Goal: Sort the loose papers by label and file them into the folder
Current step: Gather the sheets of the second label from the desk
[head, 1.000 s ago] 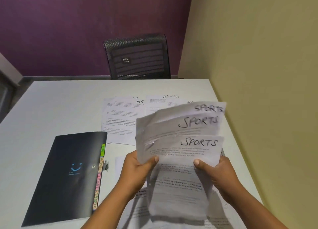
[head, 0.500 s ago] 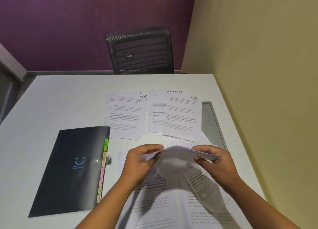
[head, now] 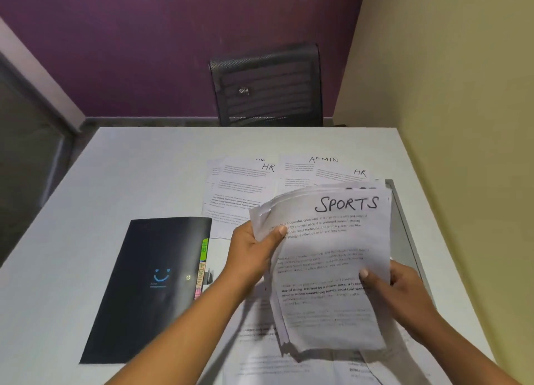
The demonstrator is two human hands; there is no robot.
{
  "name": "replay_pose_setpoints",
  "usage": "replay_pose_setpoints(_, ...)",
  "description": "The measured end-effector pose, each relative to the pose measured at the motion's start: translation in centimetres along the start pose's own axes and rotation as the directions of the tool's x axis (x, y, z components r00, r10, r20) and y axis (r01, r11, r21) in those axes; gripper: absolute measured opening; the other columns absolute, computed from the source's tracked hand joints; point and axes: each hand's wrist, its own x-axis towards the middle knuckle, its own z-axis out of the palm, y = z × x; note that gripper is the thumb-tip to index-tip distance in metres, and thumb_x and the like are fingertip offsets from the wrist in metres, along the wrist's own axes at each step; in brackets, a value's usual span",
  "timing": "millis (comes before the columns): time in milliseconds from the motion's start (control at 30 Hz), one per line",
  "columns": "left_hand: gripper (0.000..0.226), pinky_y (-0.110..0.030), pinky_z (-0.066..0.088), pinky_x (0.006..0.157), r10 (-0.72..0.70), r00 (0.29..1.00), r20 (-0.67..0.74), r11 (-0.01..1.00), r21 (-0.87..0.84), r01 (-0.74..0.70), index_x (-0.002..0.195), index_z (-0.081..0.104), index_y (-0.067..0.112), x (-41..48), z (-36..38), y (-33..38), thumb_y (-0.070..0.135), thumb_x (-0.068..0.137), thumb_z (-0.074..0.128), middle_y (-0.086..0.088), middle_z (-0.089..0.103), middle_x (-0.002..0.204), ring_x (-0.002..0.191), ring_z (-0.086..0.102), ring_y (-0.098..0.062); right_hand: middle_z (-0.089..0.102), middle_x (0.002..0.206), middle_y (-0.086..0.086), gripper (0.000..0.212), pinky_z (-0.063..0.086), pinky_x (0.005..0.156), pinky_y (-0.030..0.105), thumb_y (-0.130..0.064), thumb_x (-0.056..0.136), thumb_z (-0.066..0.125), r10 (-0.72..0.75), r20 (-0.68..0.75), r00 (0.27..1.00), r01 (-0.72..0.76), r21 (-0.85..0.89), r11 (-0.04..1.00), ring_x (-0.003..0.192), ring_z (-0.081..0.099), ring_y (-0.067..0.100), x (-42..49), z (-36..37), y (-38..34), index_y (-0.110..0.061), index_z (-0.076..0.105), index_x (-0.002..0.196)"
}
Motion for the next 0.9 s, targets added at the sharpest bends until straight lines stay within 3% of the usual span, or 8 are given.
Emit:
replay_pose_setpoints(133, 0.02, -0.034, 0.055, 0.072, -0.114, 0.992, 0.046, 0.979, 0.176, 0.104, 0.104, 0.069, 0.016, 6.2, -3.0, -0.1, 0.024, 0.086, 0.074, -0.008, 0.075, 0.098, 0.084, 0.072, -0.019, 0.079, 0.078, -0.001, 0.009, 0.059, 0.058, 0.03, -0.017, 0.09, 0.069, 0.015, -0.055, 0.998, -0.013, 0.028, 1.0, 0.07, 0.076, 0.016, 3.0, 1.2, -0.2, -0.014, 0.077, 0.086)
replay_pose_setpoints(200, 0.029, -0.024, 0.053, 0.066, -0.164, 0.986, -0.025, 0.941, 0.296, 0.164, 0.11, 0.065, 0.012, 9.0, -4.8, -0.6, 0.03, 0.088, 0.071, -0.005, 0.07, 0.097, 0.078, 0.071, -0.01, 0.079, 0.079, 0.003, 0.009, 0.057, 0.054, 0.023, -0.012, 0.091, 0.067, 0.08, -0.083, 0.993, -0.069, 0.129, 0.989, 0.067, 0.076, 0.017, 5.0, 1.6, 0.0, -0.01, 0.075, 0.087)
replay_pose_setpoints(300, 0.032, -0.012, 0.047, 0.051, -0.155, 0.97, -0.186, 0.862, 0.454, 0.225, 0.109, 0.063, 0.004, 12.6, -7.5, -2.1, 0.028, 0.089, 0.071, -0.004, 0.063, 0.09, 0.062, 0.066, -0.001, 0.079, 0.094, 0.011, 0.011, 0.06, 0.079, 0.046, -0.014, 0.092, 0.068, 0.205, -0.124, 0.971, -0.173, 0.229, 0.958, 0.084, 0.077, 0.03, 8.2, 2.1, 1.3, -0.01, 0.075, 0.098)
replay_pose_setpoints(400, 0.047, -0.026, 0.049, 0.084, -0.128, 0.961, -0.245, 0.615, 0.741, 0.271, 0.12, 0.06, 0.008, 16.2, -10.2, -4.5, 0.04, 0.086, 0.071, -0.006, 0.064, 0.118, 0.107, 0.064, -0.021, 0.079, 0.096, 0.008, 0.018, 0.057, 0.087, 0.054, -0.017, 0.091, 0.069, 0.282, -0.168, 0.945, -0.229, 0.28, 0.932, 0.086, 0.075, 0.033, 10.9, 2.5, 2.1, -0.011, 0.074, 0.107)
replay_pose_setpoints(467, 0.058, -0.034, 0.051, 0.092, -0.136, 0.958, -0.254, 0.496, 0.82, 0.288, 0.126, 0.055, 0.009, 18.0, -11.2, -5.9, 0.045, 0.084, 0.07, -0.008, 0.058, 0.128, 0.114, 0.059, -0.026, 0.079, 0.092, 0.004, 0.012, 0.058, 0.083, 0.048, -0.017, 0.092, 0.068, 0.297, -0.187, 0.936, -0.237, 0.289, 0.928, 0.083, 0.075, 0.031, 12.4, 2.7, 2.6, -0.014, 0.074, 0.102)
replay_pose_setpoints(600, 0.079, -0.042, 0.053, 0.087, -0.121, 0.899, -0.42, 0.325, 0.839, 0.436, 0.126, 0.046, 0.011, 20.7, -11.1, -7.4, 0.061, 0.072, 0.073, -0.01, 0.046, 0.123, 0.113, 0.055, -0.029, 0.077, 0.082, -0.004, 0.006, 0.054, 0.076, 0.033, -0.015, 0.093, 0.067, 0.318, -0.244, 0.916, -0.239, 0.304, 0.922, 0.078, 0.072, 0.024, 15.1, 3.2, 3.3, -0.018, 0.071, 0.092)
replay_pose_setpoints(767, 0.09, -0.041, 0.05, 0.092, -0.248, 0.787, -0.565, 0.262, 0.743, 0.616, 0.123, 0.042, 0.012, 22.8, -10.7, -8.3, 0.055, 0.057, 0.085, -0.01, 0.046, 0.123, 0.111, 0.055, -0.028, 0.075, 0.099, 0.012, 0.004, 0.052, 0.095, 0.052, -0.02, 0.092, 0.069, 0.378, -0.276, 0.884, -0.302, 0.28, 0.911, 0.091, 0.071, 0.034, 17.5, 3.3, 5.4, -0.018, 0.07, 0.089)
replay_pose_setpoints(900, 0.079, -0.041, 0.039, 0.092, -0.268, 0.771, -0.578, 0.244, 0.733, 0.635, 0.117, 0.044, 0.018, 23.7, -11.5, -8.4, 0.046, 0.056, 0.086, -0.001, 0.062, 0.11, 0.106, 0.061, -0.025, 0.057, 0.044, -0.006, 0.006, 0.041, 0.054, 0.028, -0.015, 0.096, 0.063, 0.434, -0.278, 0.857, -0.362, 0.275, 0.891, 0.039, 0.05, 0.009, 18.1, 3.3, 6.1, -0.009, 0.062, 0.093)
